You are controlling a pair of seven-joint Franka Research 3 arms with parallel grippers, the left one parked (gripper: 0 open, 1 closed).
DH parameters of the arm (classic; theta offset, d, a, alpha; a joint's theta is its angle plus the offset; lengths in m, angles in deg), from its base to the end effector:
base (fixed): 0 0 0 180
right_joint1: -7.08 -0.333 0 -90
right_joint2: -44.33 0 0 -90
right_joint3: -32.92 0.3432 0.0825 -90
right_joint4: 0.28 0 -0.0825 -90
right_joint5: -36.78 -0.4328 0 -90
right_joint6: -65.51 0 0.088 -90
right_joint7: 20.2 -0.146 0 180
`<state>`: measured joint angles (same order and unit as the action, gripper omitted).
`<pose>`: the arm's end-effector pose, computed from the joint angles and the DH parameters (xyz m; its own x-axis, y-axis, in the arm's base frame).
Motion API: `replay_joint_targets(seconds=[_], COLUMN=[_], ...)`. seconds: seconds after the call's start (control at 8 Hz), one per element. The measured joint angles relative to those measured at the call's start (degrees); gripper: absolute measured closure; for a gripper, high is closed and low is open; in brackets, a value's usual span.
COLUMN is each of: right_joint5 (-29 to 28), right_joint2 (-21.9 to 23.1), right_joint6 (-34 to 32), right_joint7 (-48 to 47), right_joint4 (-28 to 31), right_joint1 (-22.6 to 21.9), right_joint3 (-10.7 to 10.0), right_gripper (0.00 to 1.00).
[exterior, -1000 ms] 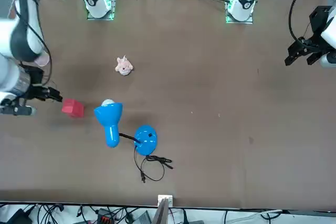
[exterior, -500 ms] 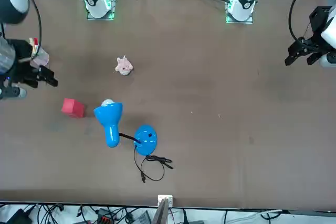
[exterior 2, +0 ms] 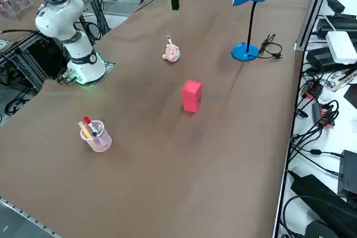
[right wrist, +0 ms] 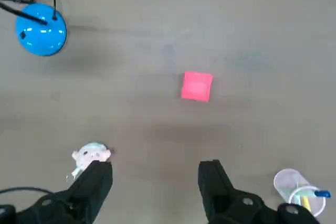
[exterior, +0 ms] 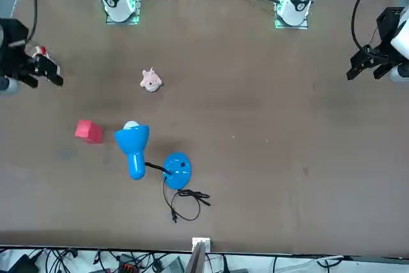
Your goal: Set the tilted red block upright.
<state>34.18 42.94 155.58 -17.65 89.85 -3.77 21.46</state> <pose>0.6098 0.0014 0.5973 0.9992 0.0337 -0.0230 0.0327 -0.9986 -0.0416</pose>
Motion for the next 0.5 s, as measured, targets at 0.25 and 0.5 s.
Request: replay_joint_targets(seconds=[0.25,0.5], right_joint5=[0.67,2.51], right_joint2=[3.55,4.08], right_joint6=[-1.35,-1.57], right_joint7=[0.00,0.00], right_joint4=[2.52,2.69], right_joint1=[0.61,0.69], right_joint3=[-0.14,-0.12], right_gripper=[0.00,0.00])
